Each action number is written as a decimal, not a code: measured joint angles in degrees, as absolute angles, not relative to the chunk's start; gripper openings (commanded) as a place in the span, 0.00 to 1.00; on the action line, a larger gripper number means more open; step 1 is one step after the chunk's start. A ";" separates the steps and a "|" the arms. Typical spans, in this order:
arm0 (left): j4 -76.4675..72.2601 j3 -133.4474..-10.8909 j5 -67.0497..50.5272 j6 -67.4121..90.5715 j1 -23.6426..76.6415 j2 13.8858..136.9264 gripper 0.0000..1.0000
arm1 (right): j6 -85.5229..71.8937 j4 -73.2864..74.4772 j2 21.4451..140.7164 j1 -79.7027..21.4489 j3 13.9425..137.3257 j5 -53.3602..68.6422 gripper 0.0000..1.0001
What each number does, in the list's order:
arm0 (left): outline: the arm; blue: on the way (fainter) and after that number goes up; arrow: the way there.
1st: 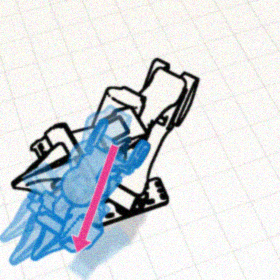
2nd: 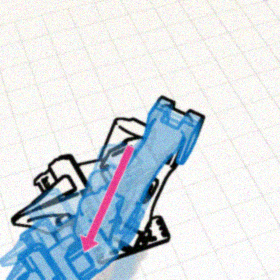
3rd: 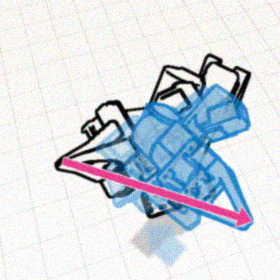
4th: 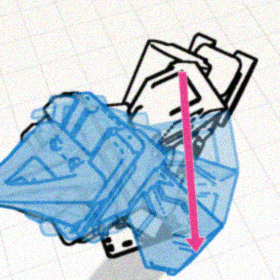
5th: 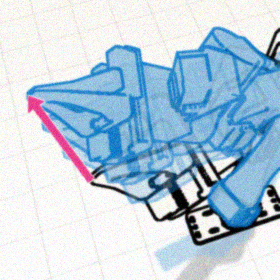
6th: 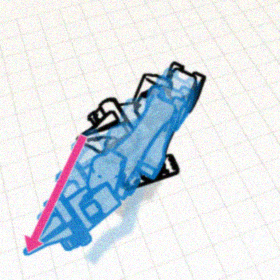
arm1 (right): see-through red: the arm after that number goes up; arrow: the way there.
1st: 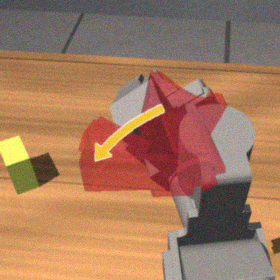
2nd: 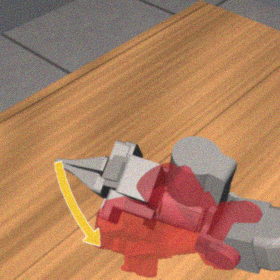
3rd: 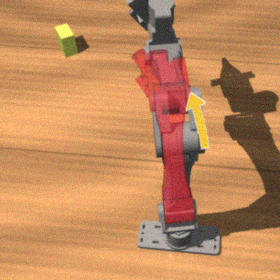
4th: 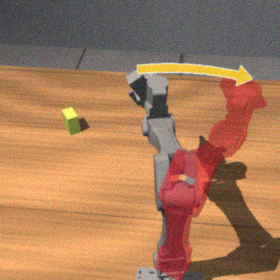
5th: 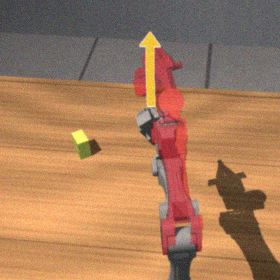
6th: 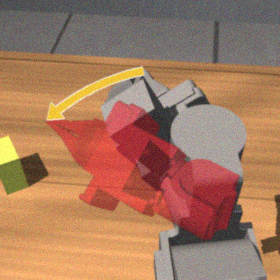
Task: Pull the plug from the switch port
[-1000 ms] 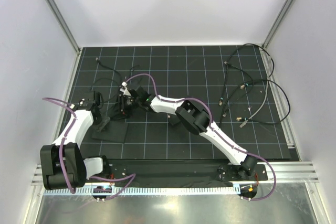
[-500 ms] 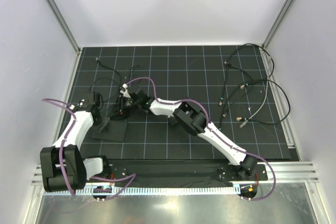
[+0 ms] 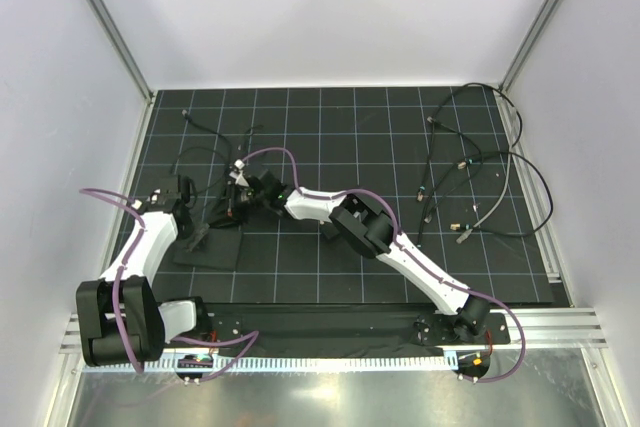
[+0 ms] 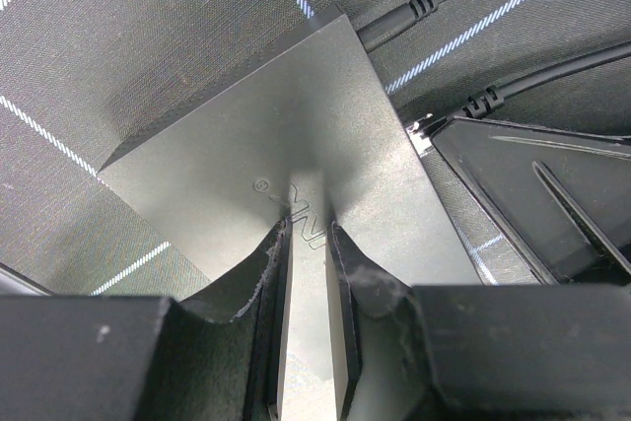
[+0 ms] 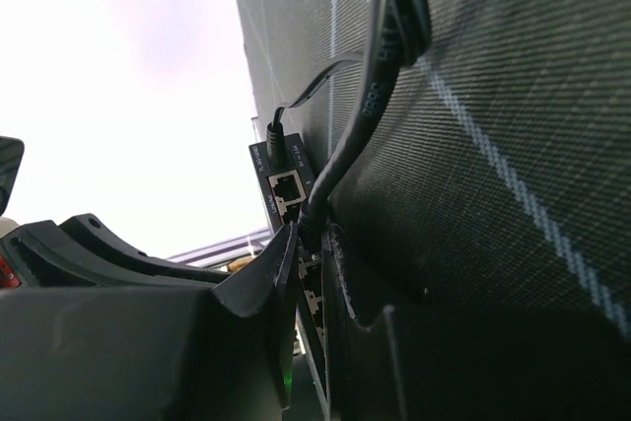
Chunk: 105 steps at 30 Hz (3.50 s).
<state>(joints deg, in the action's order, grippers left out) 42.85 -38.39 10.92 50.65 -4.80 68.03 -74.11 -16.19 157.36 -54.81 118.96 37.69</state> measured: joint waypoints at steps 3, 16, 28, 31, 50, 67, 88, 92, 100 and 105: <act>42.65 -38.44 11.03 50.92 -4.80 68.84 0.20 | -72.58 -13.19 157.34 -54.81 120.07 36.56 0.01; 39.22 -38.44 11.86 52.77 -5.43 71.31 0.02 | -61.78 -4.56 156.97 -55.86 125.21 29.54 0.01; 39.29 -38.76 12.25 53.65 -5.76 72.66 0.00 | -68.69 -14.46 154.15 -55.83 116.49 21.26 0.01; 39.42 -38.87 12.25 53.63 -5.76 72.79 0.00 | -65.58 -12.99 153.34 -55.75 116.55 18.15 0.01; 35.79 -36.73 7.29 49.60 -6.35 67.92 0.08 | -44.80 6.17 129.25 -53.95 99.18 12.12 0.01; 35.51 -33.63 4.54 49.71 -6.13 63.53 0.08 | -32.45 24.77 117.12 -47.44 111.79 4.19 0.01; 37.41 -40.01 6.96 51.07 -6.13 54.39 0.68 | -28.80 23.11 120.73 -47.97 109.36 15.81 0.40; 35.05 -46.09 8.56 52.47 -6.13 59.33 0.68 | -28.91 21.93 116.44 -47.92 97.38 15.79 0.40; 33.32 -61.14 13.02 62.30 -6.04 80.95 0.65 | -28.53 20.88 98.65 -47.88 78.61 15.55 0.40; 35.53 -73.01 16.69 67.88 -4.82 95.13 0.66 | -27.24 19.99 89.49 -47.88 73.01 13.98 0.40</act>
<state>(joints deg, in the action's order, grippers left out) 35.53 -73.01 16.69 67.88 -4.82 95.13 -27.24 19.99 89.49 -47.88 73.01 13.98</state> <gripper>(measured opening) 0.657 0.402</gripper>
